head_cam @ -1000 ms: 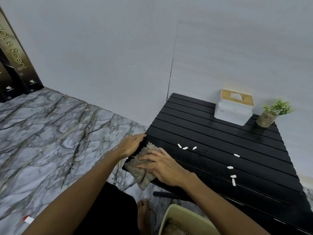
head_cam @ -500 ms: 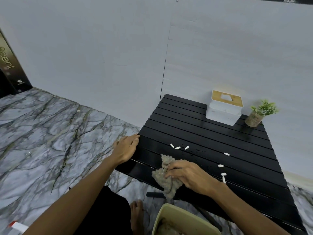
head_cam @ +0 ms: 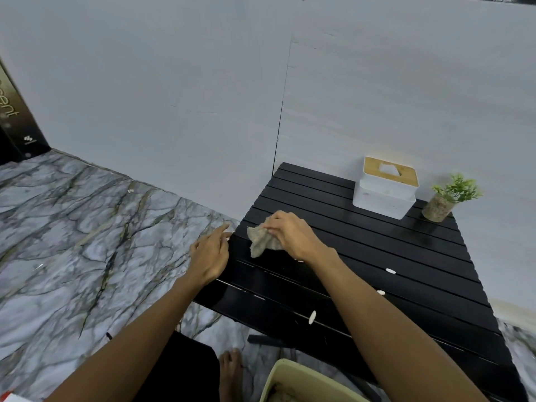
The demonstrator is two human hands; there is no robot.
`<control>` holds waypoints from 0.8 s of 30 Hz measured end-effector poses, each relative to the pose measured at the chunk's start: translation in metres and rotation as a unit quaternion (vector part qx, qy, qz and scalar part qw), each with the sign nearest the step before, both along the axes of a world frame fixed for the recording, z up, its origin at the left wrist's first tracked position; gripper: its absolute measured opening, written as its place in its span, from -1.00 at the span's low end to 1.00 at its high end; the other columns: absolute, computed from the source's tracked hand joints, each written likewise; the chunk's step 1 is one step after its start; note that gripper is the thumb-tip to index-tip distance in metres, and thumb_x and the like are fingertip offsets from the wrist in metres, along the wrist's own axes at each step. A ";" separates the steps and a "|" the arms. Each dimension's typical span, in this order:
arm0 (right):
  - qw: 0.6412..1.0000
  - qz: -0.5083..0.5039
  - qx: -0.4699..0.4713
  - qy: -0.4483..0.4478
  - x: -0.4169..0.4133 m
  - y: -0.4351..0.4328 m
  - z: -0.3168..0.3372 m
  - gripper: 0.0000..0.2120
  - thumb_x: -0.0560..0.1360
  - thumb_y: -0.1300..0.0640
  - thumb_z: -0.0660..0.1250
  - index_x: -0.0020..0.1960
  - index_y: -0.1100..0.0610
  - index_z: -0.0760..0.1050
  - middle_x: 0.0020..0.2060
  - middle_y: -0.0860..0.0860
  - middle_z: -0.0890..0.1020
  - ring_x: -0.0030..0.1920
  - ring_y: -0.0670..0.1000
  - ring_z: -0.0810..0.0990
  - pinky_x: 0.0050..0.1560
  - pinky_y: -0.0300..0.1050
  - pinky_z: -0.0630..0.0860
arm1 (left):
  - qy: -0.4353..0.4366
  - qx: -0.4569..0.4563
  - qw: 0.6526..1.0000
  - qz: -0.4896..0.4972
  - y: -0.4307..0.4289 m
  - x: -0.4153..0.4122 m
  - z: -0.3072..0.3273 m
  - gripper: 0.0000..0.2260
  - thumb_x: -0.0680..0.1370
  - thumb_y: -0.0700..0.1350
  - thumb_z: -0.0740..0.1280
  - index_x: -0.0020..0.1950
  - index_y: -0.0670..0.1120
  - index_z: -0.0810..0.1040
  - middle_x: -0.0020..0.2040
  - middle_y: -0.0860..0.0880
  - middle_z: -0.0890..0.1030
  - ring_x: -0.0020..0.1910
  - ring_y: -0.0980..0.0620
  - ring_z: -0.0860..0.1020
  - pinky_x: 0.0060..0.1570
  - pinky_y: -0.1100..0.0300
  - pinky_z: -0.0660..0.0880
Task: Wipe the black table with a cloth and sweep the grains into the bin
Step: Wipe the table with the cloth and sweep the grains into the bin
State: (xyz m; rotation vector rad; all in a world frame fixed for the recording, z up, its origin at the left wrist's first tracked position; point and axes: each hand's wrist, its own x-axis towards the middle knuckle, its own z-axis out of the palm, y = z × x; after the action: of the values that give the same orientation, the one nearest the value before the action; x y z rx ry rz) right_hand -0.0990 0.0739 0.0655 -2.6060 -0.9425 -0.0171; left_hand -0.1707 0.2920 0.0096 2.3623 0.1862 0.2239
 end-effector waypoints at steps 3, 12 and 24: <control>0.995 0.024 -0.078 0.058 0.006 -0.005 -0.008 -0.63 0.63 0.01 0.28 0.43 0.00 0.46 0.38 0.00 0.45 0.32 0.12 0.45 0.29 0.18 0.43 | -0.007 0.004 1.000 -0.003 -0.003 -0.002 -0.002 -0.63 0.65 -0.08 0.03 0.47 0.04 0.29 0.33 0.11 0.52 0.37 0.06 0.38 0.36 -0.02 0.09; 0.998 0.034 -0.050 0.024 -0.016 -0.052 -0.013 -0.75 0.61 0.01 0.33 0.23 0.05 0.62 0.23 -0.06 0.51 0.20 0.03 0.51 0.14 0.07 0.50 | -0.033 0.078 0.996 0.011 -0.021 -0.004 0.005 -0.57 0.63 0.05 -0.04 0.42 -0.01 0.38 0.35 -0.02 0.50 0.48 -0.07 0.23 0.42 -0.09 0.02; 0.986 -0.096 0.091 0.097 -0.021 -0.113 0.018 -0.81 0.61 0.07 0.34 0.18 0.01 0.67 -0.15 -0.06 0.57 -0.12 -0.07 0.54 0.04 -0.07 0.50 | -0.075 0.231 0.960 -0.136 -0.067 0.008 -0.004 -0.48 0.58 0.11 -0.10 0.41 0.02 0.43 0.46 0.05 0.40 0.51 -0.11 0.18 0.45 -0.12 0.01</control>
State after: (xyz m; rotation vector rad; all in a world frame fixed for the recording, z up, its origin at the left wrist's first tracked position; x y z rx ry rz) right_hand -0.1198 -0.0387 0.0834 -2.4652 -0.5923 0.0937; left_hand -0.1622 0.2250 0.0058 2.7815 -0.2958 0.3397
